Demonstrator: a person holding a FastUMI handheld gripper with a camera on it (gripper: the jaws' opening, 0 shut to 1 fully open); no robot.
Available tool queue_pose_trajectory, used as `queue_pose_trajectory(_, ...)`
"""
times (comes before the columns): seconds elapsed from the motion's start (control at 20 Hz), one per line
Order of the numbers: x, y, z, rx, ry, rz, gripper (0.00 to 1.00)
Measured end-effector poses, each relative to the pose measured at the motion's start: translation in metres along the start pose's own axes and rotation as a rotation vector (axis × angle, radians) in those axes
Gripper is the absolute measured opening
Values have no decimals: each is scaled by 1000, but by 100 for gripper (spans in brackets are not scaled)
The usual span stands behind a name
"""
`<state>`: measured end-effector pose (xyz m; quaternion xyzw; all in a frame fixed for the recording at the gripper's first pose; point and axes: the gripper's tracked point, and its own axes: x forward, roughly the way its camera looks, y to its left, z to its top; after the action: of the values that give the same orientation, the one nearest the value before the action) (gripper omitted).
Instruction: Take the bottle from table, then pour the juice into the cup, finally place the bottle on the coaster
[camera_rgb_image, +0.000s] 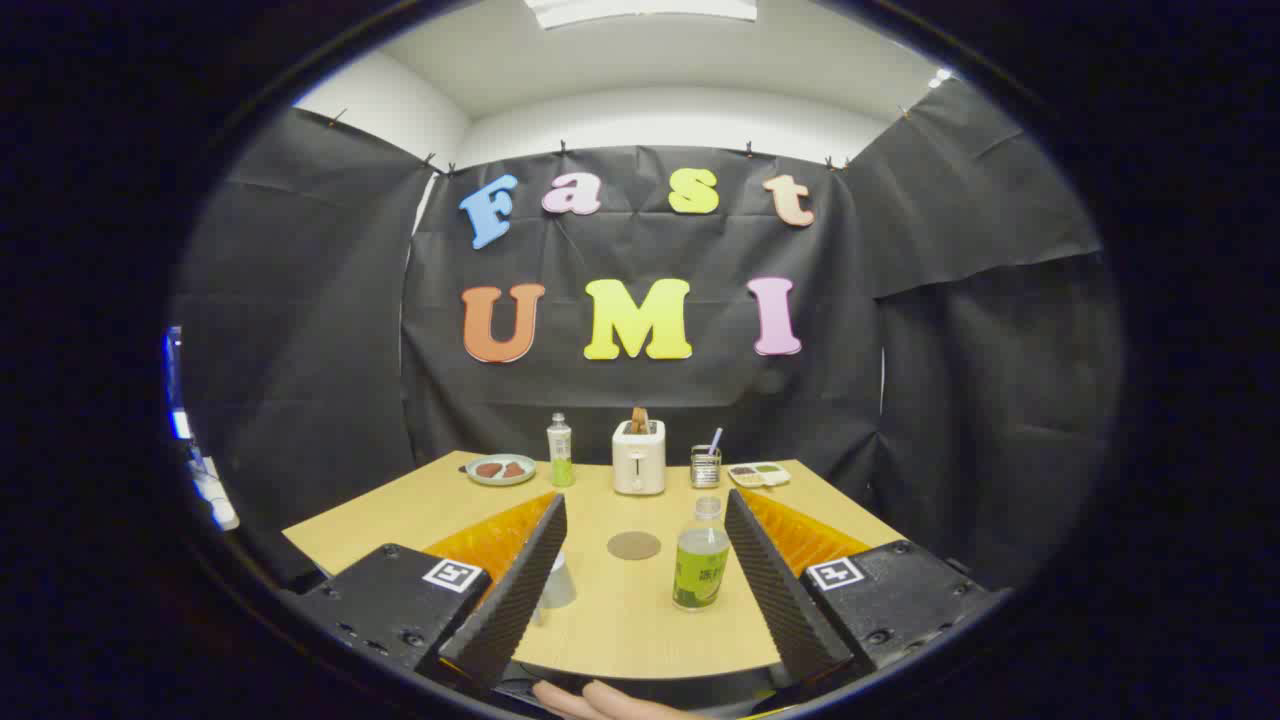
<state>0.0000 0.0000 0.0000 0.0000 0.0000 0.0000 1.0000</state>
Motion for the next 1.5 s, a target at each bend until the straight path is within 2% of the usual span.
queue_pose_trajectory(0.3, 1, -10, -2, -1, -15, -19, 100)
queue_pose_trajectory(1.0, 11, -15, -11, 21, -34, -3, 100)
queue_pose_trajectory(1.25, 26, -21, -15, 11, -51, -28, 100)
queue_pose_trajectory(1.5, 61, -22, -45, -39, -14, -53, 100)
